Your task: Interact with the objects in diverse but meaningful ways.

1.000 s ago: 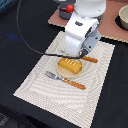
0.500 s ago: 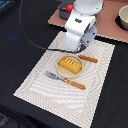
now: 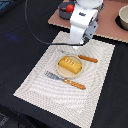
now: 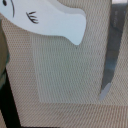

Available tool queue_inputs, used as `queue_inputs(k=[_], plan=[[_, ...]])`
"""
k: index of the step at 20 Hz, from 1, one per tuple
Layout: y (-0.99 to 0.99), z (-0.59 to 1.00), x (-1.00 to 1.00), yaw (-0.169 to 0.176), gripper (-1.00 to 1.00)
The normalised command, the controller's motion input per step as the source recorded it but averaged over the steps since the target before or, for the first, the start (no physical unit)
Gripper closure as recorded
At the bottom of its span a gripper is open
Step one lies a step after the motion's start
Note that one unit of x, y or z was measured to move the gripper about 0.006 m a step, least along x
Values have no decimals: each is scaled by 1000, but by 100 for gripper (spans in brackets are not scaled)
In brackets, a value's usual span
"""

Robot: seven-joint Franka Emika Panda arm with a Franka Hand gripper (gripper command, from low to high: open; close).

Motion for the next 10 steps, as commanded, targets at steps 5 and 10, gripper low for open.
queue_inputs(k=[5,10], plan=[[354,-195,-84,-153,-100],[284,-263,-173,-162,-100]])
